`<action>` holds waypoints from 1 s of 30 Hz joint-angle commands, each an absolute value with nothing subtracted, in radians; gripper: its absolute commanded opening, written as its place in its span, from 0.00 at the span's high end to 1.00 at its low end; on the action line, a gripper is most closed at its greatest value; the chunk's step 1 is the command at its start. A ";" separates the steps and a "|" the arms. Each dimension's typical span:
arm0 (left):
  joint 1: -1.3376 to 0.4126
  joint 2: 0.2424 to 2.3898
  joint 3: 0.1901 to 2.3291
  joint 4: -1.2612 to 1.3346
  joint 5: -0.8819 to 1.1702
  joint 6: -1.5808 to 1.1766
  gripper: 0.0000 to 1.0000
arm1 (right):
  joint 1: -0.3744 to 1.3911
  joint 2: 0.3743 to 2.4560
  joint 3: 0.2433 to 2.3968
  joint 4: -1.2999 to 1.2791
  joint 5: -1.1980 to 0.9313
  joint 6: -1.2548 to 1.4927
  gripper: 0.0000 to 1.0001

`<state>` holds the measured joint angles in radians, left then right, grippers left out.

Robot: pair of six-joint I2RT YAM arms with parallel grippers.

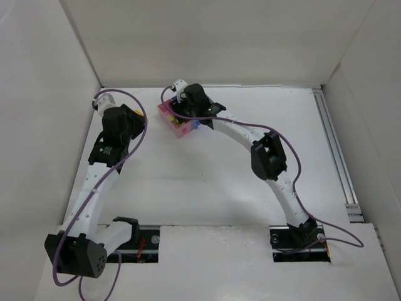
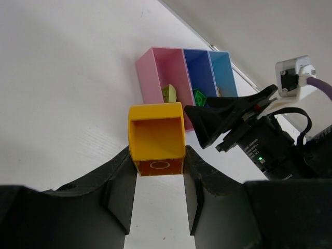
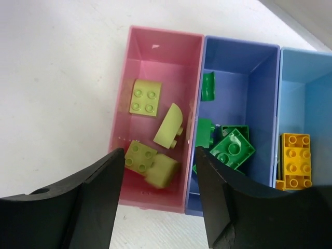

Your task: Sort the legos into containers by color

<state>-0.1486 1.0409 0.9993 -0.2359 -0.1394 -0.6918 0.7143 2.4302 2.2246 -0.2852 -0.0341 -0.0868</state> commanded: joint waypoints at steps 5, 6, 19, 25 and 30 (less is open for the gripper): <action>-0.147 1.081 1.032 -0.158 -0.063 -0.638 1.00 | 0.684 2.205 2.117 -0.216 -0.095 -0.107 0.38; -0.147 1.095 1.052 -0.149 -0.049 -0.629 1.00 | 0.669 2.182 2.068 -0.204 -0.086 -0.089 0.38; -0.282 1.690 1.459 0.017 0.084 -0.492 1.00 | 0.246 1.700 1.410 -0.061 -0.238 0.037 0.00; -0.302 1.986 1.733 0.074 0.106 -0.471 1.00 | 0.098 1.542 1.195 -0.015 -0.311 0.112 0.00; -0.342 2.209 2.062 -0.029 0.067 -0.460 1.00 | 0.089 1.462 1.109 -0.005 -0.256 0.112 0.00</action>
<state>-0.3195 2.1651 1.8919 -0.0101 0.0746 -0.4858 0.0830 1.5204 1.1233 -0.0944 -0.2581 0.0952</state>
